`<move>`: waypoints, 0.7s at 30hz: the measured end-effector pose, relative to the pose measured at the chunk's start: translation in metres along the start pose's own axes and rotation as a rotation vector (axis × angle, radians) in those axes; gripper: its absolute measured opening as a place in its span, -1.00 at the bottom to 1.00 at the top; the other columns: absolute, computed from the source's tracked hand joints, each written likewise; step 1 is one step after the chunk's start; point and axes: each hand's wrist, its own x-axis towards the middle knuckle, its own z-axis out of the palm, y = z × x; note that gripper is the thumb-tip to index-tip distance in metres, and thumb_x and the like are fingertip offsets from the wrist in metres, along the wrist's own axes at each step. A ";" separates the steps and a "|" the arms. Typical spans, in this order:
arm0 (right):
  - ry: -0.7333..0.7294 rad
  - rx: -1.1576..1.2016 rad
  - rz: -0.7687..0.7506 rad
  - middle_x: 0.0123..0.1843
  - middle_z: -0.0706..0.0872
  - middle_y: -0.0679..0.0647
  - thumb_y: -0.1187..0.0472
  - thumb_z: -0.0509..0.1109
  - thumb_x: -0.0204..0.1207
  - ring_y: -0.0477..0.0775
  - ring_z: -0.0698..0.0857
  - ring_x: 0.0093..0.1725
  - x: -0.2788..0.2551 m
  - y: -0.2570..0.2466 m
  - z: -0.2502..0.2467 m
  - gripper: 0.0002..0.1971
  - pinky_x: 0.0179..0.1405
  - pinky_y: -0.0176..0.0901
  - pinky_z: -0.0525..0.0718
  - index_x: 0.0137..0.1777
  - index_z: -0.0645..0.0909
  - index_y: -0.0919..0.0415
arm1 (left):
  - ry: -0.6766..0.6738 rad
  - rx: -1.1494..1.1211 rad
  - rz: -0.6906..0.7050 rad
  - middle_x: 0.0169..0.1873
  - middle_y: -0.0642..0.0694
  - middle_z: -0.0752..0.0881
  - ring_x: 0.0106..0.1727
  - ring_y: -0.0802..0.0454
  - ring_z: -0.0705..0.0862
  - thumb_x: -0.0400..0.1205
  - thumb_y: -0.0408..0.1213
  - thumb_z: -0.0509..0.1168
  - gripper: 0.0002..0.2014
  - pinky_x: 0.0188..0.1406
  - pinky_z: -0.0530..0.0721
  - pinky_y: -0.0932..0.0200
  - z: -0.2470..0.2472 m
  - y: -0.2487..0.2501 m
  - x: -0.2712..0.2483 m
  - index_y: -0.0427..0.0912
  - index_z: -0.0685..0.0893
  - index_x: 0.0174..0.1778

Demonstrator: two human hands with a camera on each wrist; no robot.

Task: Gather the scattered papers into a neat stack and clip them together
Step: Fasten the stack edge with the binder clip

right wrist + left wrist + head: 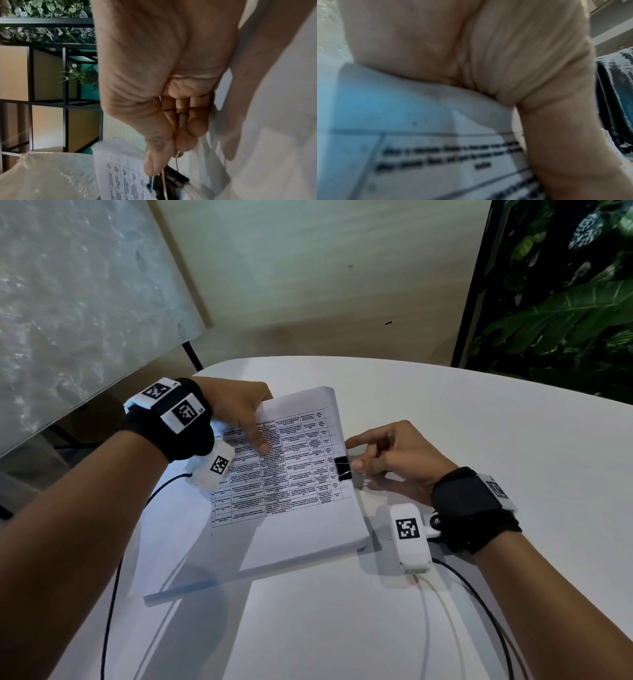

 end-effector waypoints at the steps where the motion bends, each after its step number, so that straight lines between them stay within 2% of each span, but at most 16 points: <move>1: -0.004 0.012 -0.010 -0.27 0.48 0.24 0.59 0.47 0.41 0.11 0.51 -0.29 0.000 0.000 -0.001 -0.72 -0.20 -0.03 0.55 0.02 0.80 0.29 | -0.001 -0.011 -0.004 -0.09 -0.03 0.89 -0.10 0.03 0.87 0.37 -0.56 0.58 -0.67 -0.13 0.79 0.19 0.000 0.000 -0.001 -0.15 0.81 -0.01; 3: -0.023 -0.001 -0.049 -0.22 0.52 0.29 0.52 0.50 0.43 0.11 0.54 -0.29 0.001 0.000 -0.001 -0.78 -0.29 -0.12 0.55 0.03 0.80 0.30 | 0.013 -0.028 -0.008 -0.07 -0.03 0.89 -0.08 0.04 0.86 0.37 -0.56 0.58 -0.66 -0.11 0.79 0.21 0.001 0.000 -0.004 -0.18 0.80 0.02; 5: -0.032 -0.023 -0.108 -0.16 0.66 0.35 0.36 0.53 0.46 0.11 0.66 -0.20 0.003 0.000 -0.001 -0.79 -0.25 -0.25 0.67 0.10 0.77 0.30 | 0.062 -0.061 -0.013 -0.08 -0.05 0.89 -0.10 0.03 0.87 0.37 -0.57 0.58 -0.65 -0.11 0.81 0.17 0.001 -0.003 -0.007 -0.23 0.78 0.04; 7: -0.007 0.055 -0.121 -0.06 0.80 0.22 0.23 0.46 0.55 0.04 0.76 -0.14 0.007 -0.001 -0.002 -0.77 -0.19 -0.31 0.72 0.16 0.73 0.28 | 0.139 -0.170 -0.044 -0.16 -0.07 0.89 -0.18 0.03 0.87 0.40 -0.62 0.53 -0.68 -0.21 0.83 0.14 0.003 -0.005 -0.011 -0.24 0.76 0.00; 8: 0.016 0.115 -0.125 -0.07 0.79 0.16 0.21 0.40 0.60 0.01 0.76 -0.17 0.010 -0.002 -0.003 -0.81 -0.22 -0.31 0.72 0.13 0.72 0.27 | 0.165 -0.226 -0.044 -0.19 -0.08 0.89 -0.21 0.03 0.87 0.42 -0.66 0.49 -0.70 -0.28 0.81 0.18 0.006 -0.006 -0.014 -0.26 0.75 -0.03; 10: 0.090 0.129 -0.151 -0.14 0.70 0.10 0.20 0.32 0.67 -0.08 0.66 -0.29 0.016 0.002 -0.004 -0.86 -0.31 -0.34 0.64 -0.02 0.69 0.21 | 0.216 -0.277 -0.030 -0.19 -0.12 0.89 -0.19 -0.03 0.87 0.42 -0.67 0.48 -0.74 -0.28 0.77 0.23 0.012 -0.008 -0.014 -0.30 0.77 -0.05; 12: 0.154 0.045 -0.174 -0.14 0.68 0.07 0.20 0.34 0.66 -0.08 0.60 -0.25 0.021 0.006 -0.003 -0.87 -0.19 -0.28 0.57 -0.12 0.67 0.13 | 0.278 -0.299 -0.047 -0.15 -0.15 0.89 -0.12 -0.10 0.86 0.39 -0.61 0.54 -0.74 -0.18 0.81 0.16 0.018 -0.010 -0.012 -0.31 0.77 -0.05; 14: 0.183 0.014 -0.159 -0.17 0.70 -0.01 0.11 0.33 0.67 -0.08 0.60 -0.19 0.022 0.006 -0.002 -0.81 -0.10 -0.25 0.54 -0.14 0.62 0.15 | 0.284 -0.325 -0.060 -0.08 -0.20 0.88 -0.04 -0.15 0.86 0.36 -0.55 0.59 -0.68 0.01 0.82 0.00 0.026 -0.009 -0.011 -0.35 0.77 0.02; 15: 0.185 0.008 -0.135 -0.23 0.69 -0.05 0.03 0.30 0.68 -0.10 0.58 -0.24 0.020 0.004 -0.002 -0.76 -0.16 -0.28 0.53 -0.12 0.61 0.17 | 0.285 -0.335 -0.066 -0.04 -0.25 0.87 -0.02 -0.19 0.86 0.35 -0.53 0.60 -0.64 0.06 0.81 -0.08 0.031 -0.009 -0.011 -0.37 0.77 0.07; 17: 0.166 -0.036 -0.087 -0.31 0.66 -0.09 -0.11 0.28 0.65 -0.11 0.54 -0.36 0.013 -0.003 -0.005 -0.67 -0.31 -0.31 0.50 -0.13 0.61 0.15 | 0.322 -0.360 -0.072 -0.03 -0.29 0.86 -0.05 -0.19 0.86 0.36 -0.52 0.60 -0.63 0.01 0.82 -0.09 0.044 -0.010 -0.014 -0.38 0.77 0.09; 19: 0.123 -0.175 -0.078 -0.32 0.66 -0.06 -0.14 0.38 0.57 -0.12 0.54 -0.41 0.008 -0.007 -0.009 -0.67 -0.36 -0.27 0.46 -0.18 0.64 0.15 | 0.362 -0.389 -0.082 -0.05 -0.28 0.86 -0.09 -0.16 0.87 0.33 -0.49 0.64 -0.58 -0.04 0.84 -0.08 0.057 -0.015 -0.017 -0.38 0.76 0.10; 21: 0.079 -0.344 -0.095 -0.26 0.66 -0.04 -0.08 0.56 0.42 -0.16 0.54 -0.42 0.007 -0.009 -0.009 -0.69 -0.33 -0.27 0.46 -0.09 0.68 0.17 | 0.372 -0.425 -0.085 -0.04 -0.29 0.86 -0.04 -0.21 0.86 0.23 -0.41 0.69 -0.45 0.01 0.82 -0.19 0.070 -0.020 -0.023 -0.39 0.74 0.14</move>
